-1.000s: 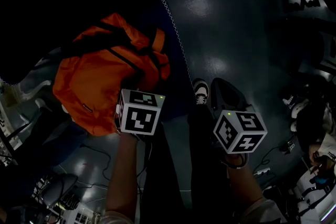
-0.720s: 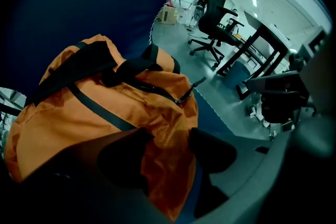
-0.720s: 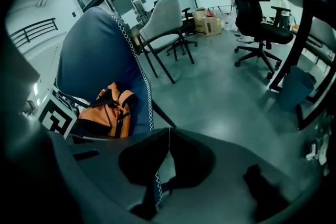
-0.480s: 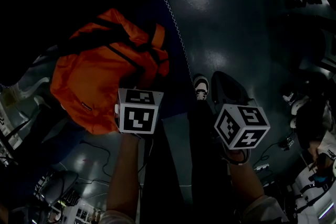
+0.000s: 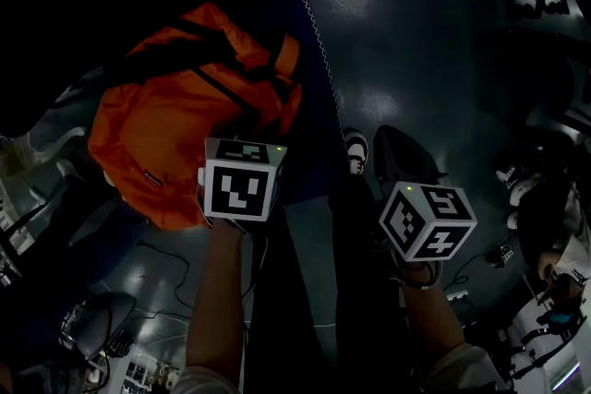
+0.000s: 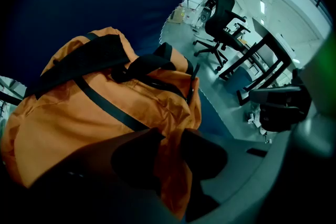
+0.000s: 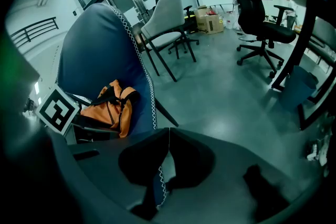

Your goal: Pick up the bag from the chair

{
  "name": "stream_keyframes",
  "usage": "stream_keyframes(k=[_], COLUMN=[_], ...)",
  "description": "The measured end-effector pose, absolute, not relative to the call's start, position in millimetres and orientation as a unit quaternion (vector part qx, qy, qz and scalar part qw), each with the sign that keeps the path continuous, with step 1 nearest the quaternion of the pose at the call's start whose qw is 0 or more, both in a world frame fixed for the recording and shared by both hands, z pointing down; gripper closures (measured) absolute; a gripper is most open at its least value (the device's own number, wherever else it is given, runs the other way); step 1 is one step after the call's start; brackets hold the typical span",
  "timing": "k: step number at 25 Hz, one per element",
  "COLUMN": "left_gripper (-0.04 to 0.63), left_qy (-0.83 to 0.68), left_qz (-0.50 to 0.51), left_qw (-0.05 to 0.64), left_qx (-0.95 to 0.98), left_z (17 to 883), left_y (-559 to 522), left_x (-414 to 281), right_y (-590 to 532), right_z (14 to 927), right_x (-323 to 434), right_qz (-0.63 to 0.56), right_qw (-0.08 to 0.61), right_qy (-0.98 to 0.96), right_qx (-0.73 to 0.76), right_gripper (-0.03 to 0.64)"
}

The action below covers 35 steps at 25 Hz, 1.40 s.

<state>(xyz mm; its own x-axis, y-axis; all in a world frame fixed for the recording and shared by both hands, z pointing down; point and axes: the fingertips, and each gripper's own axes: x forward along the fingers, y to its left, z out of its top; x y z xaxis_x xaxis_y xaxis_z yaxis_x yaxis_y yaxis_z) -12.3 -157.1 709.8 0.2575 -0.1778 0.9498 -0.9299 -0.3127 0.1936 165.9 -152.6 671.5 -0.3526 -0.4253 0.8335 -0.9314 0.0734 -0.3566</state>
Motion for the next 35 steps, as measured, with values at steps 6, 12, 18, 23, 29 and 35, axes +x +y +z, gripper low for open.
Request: stream_keyframes(k=[6, 12, 18, 23, 29, 35], left_gripper=[0.522, 0.556, 0.56, 0.561, 0.561, 0.563], left_qy=[-0.41, -0.425, -0.423, -0.44, -0.467, -0.521], left_qz=[0.435, 0.413, 0.377, 0.343, 0.324, 0.284], left_qw=[0.419, 0.403, 0.421, 0.428, 0.416, 0.385], left_qx=[0.684, 0.697, 0.709, 0.711, 0.71, 0.707], left_z=[709, 699, 673, 638, 584, 515], left_y=[-156, -152, -154, -154, -148, -141], left_x=[-11, -15, -13, -23, -53, -107], right_y=[-151, -144, -140, -151, -164, -154], right_z=[670, 668, 656, 628, 567, 512], right_x=[161, 155, 149, 136, 118, 90], right_qz=[0.456, 0.456, 0.455, 0.445, 0.428, 0.418], right_qw=[0.273, 0.273, 0.265, 0.25, 0.225, 0.211], right_qy=[-0.684, -0.688, -0.69, -0.699, -0.713, -0.726], right_qx=[0.5, 0.494, 0.496, 0.501, 0.508, 0.503], right_gripper=[0.584, 0.584, 0.584, 0.584, 0.584, 0.584])
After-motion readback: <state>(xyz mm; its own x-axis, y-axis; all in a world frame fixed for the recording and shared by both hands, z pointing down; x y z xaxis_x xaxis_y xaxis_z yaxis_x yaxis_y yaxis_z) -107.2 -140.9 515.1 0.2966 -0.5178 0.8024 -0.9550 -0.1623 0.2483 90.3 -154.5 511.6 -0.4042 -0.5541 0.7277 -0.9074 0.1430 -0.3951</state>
